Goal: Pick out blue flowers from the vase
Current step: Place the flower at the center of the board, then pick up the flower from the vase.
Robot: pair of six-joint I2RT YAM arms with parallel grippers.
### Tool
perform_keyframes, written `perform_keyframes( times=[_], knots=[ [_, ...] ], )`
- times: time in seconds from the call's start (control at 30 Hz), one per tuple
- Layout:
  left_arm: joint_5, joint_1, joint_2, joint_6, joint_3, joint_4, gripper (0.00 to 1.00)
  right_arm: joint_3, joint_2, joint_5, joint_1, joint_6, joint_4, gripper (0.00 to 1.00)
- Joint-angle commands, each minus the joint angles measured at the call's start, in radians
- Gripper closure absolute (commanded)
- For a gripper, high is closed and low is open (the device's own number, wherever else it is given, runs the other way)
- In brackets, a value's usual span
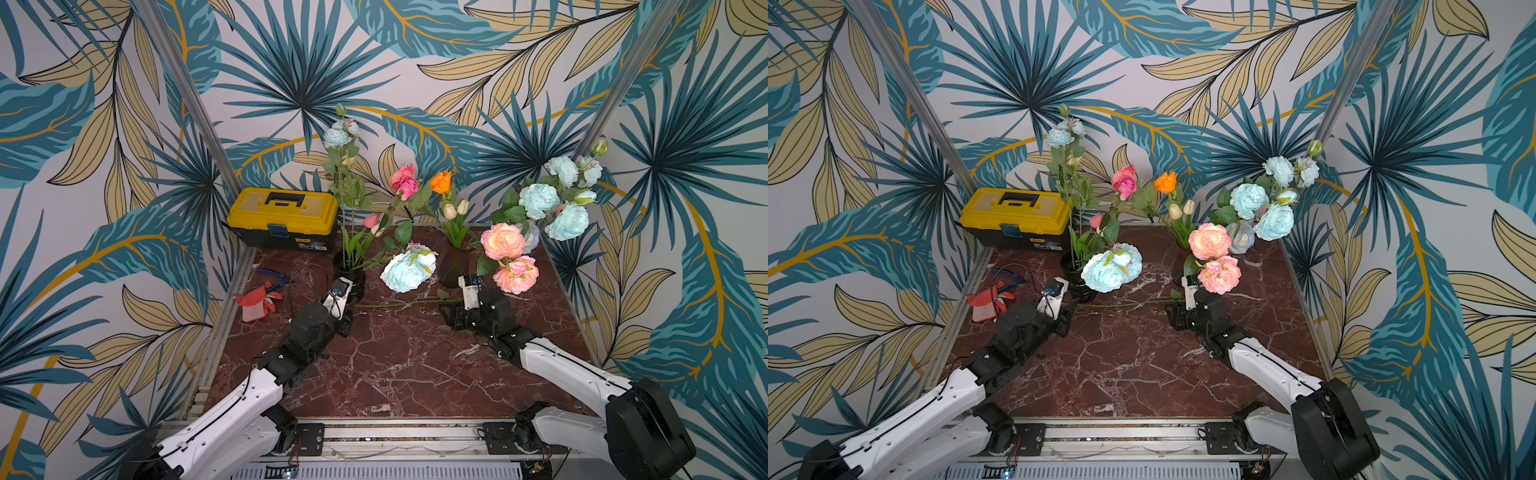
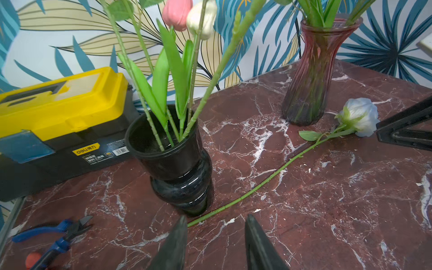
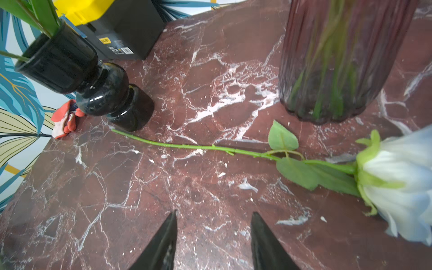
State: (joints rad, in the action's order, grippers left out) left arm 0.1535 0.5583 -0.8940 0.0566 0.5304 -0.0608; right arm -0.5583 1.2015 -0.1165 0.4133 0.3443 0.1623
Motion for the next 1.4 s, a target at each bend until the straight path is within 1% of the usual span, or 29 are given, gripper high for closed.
perform_keyframes(
  times=[0.0,0.17,0.3,0.47,0.83,1.1,1.3,1.37],
  knots=[
    [-0.063,-0.017,-0.057,0.057,0.074,-0.072,0.60,-0.028,0.023,0.010,0.004,-0.006,0.040,0.49],
    [-0.104,-0.036,-0.139,0.081,0.135,-0.108,0.61,-0.037,0.058,0.002,0.005,-0.002,0.063,0.49],
    [-0.144,-0.051,-0.194,0.091,0.169,-0.123,0.64,-0.038,0.079,0.001,0.005,0.003,0.083,0.49],
    [-0.170,-0.065,-0.241,0.099,0.206,-0.139,0.71,-0.047,0.101,-0.001,0.005,0.002,0.093,0.50],
    [-0.227,-0.085,-0.314,0.114,0.271,-0.156,0.81,-0.077,0.136,-0.004,0.005,-0.015,0.100,0.50],
    [-0.257,-0.087,-0.362,0.111,0.319,-0.159,0.94,-0.081,0.125,0.019,0.005,-0.034,0.096,0.51],
    [-0.262,-0.088,-0.376,0.112,0.333,-0.160,0.96,-0.083,0.129,0.015,0.005,-0.034,0.094,0.52],
    [-0.261,-0.088,-0.372,0.115,0.332,-0.160,0.99,-0.083,0.130,0.014,0.005,-0.033,0.098,0.53]
  ],
)
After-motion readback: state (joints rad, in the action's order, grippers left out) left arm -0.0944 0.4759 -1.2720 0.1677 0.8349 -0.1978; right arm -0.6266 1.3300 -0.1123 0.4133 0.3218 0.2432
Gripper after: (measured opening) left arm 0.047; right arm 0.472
